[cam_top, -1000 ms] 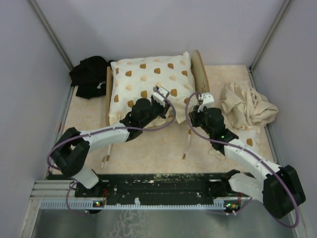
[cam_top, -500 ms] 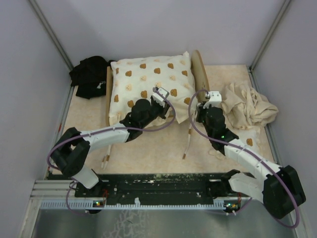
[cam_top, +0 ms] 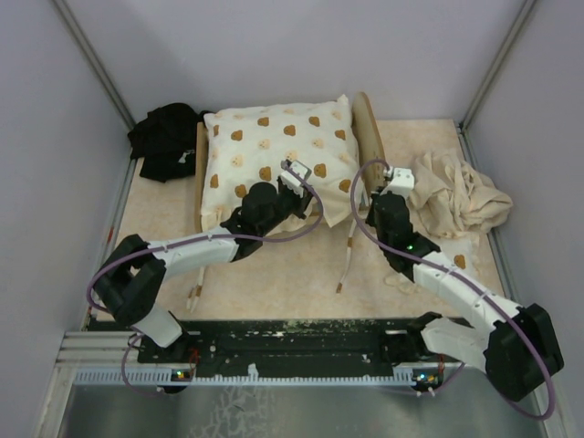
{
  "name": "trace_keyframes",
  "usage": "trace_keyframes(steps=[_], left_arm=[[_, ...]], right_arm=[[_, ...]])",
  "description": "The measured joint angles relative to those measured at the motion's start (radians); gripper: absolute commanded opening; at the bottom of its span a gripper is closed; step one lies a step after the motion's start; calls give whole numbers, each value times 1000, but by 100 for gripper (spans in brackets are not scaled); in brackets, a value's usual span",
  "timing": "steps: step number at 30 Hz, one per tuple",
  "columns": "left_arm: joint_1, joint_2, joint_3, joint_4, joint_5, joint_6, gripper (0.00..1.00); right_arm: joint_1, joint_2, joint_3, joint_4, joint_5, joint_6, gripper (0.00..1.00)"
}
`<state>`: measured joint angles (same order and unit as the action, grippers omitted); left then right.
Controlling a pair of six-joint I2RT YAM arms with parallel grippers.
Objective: Set up the pet bed
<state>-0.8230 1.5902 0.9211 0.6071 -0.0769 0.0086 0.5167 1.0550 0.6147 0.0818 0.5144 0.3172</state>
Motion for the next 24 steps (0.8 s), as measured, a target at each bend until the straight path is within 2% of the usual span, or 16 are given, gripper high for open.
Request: trace_keyframes(steps=[3, 8, 12, 18, 24], left_arm=[[0, 0, 0, 1, 0, -5, 0], [0, 0, 0, 5, 0, -8, 0], [0, 0, 0, 6, 0, -10, 0], [0, 2, 0, 6, 0, -13, 0], [0, 19, 2, 6, -1, -13, 0]], right_arm=[[5, -25, 23, -80, 35, 13, 14], [11, -88, 40, -122, 51, 15, 24], [10, -132, 24, -137, 31, 9, 23], [10, -235, -115, -118, 4, 81, 22], [10, -196, -262, -11, -22, 251, 24]])
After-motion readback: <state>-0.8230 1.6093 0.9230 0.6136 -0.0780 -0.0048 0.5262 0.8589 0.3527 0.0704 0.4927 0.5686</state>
